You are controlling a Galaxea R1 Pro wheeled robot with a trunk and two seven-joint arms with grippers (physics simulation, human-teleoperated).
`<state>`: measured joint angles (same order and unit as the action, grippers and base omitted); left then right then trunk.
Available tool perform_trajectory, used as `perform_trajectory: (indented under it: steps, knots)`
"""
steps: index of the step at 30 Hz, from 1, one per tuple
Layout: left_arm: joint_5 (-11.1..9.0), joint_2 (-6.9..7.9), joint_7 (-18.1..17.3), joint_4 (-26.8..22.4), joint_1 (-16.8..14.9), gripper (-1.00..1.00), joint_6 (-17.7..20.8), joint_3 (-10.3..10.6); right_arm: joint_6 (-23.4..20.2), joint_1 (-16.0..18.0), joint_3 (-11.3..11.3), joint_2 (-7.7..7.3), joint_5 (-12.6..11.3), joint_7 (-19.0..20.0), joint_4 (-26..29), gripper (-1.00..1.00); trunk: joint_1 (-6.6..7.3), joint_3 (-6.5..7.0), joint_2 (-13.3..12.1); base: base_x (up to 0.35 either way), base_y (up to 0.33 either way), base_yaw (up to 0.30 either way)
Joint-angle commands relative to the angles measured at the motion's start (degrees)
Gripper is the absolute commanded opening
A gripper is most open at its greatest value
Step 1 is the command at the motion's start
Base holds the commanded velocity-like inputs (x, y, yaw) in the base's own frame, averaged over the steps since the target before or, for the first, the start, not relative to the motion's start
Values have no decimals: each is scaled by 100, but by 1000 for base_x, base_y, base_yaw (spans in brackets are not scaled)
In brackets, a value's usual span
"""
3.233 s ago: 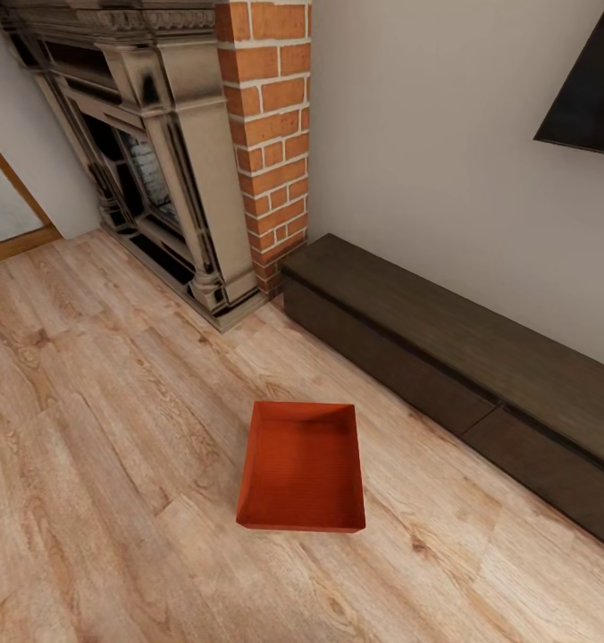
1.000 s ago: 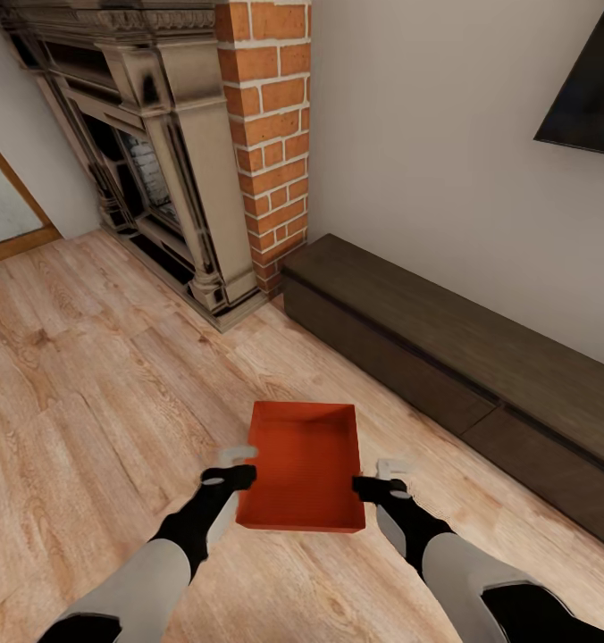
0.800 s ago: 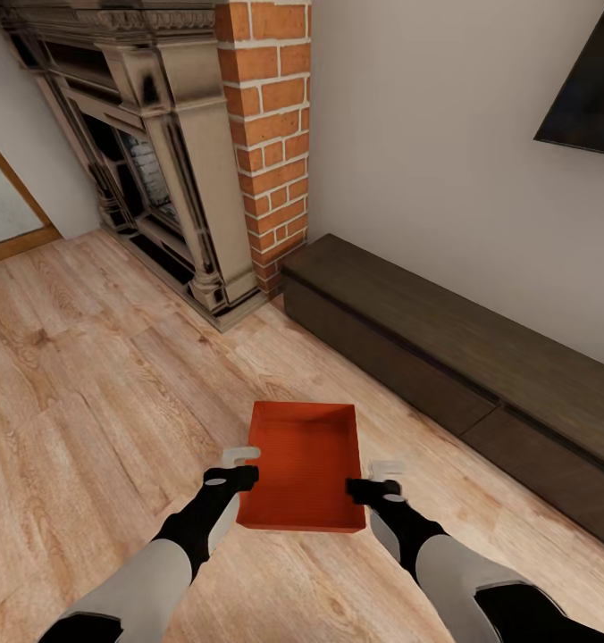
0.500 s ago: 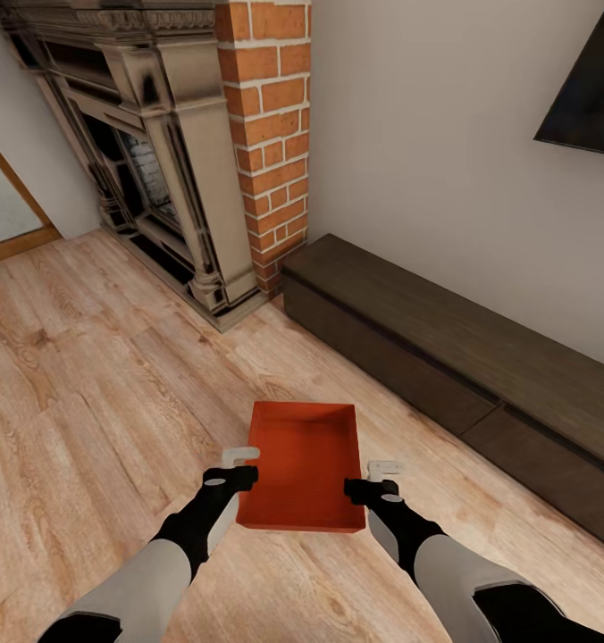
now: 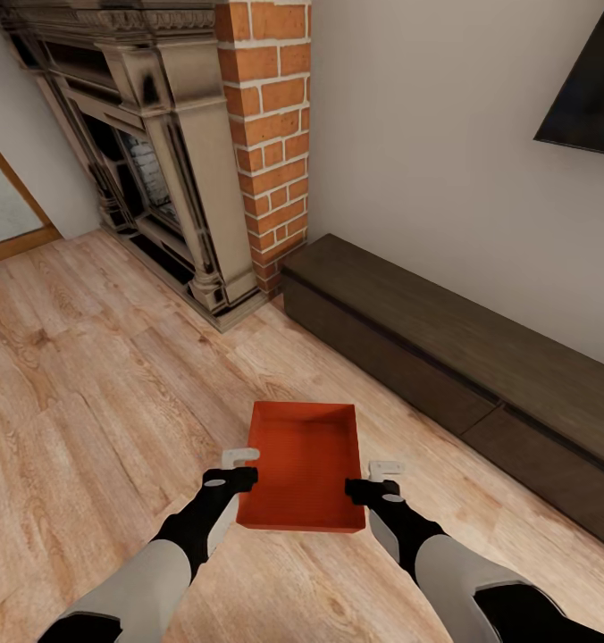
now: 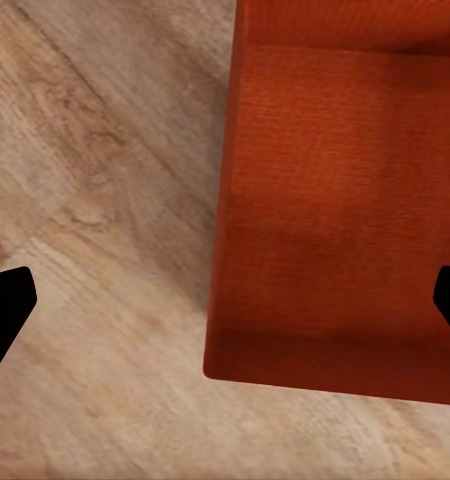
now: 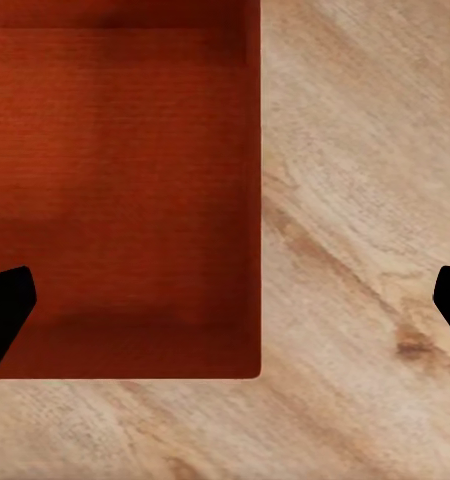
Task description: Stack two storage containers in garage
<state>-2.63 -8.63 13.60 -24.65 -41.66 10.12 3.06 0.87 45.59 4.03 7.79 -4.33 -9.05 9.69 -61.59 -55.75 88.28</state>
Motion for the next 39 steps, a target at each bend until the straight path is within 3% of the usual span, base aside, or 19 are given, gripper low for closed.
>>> perform_trajectory:
  steps: [1, 30, 39]
  knots:
    - [-35, -2, 37, -12, 0, 100, 34, 31, 10, 3, 44, 5, -44, -27, -2, 100, 0, -3, 2, 0, 0, 0]
    - [-101, -1, 37, -28, 0, 100, 39, 4, 28, 3, 44, 11, -42, -34, -141, 100, 0, -3, 2, 21, 0, 0]
    - [-98, 2, 37, -39, 0, 100, 47, 2, 27, 3, 38, 5, -46, -35, -143, 100, -197, -165, 363, 0, 0, 0]
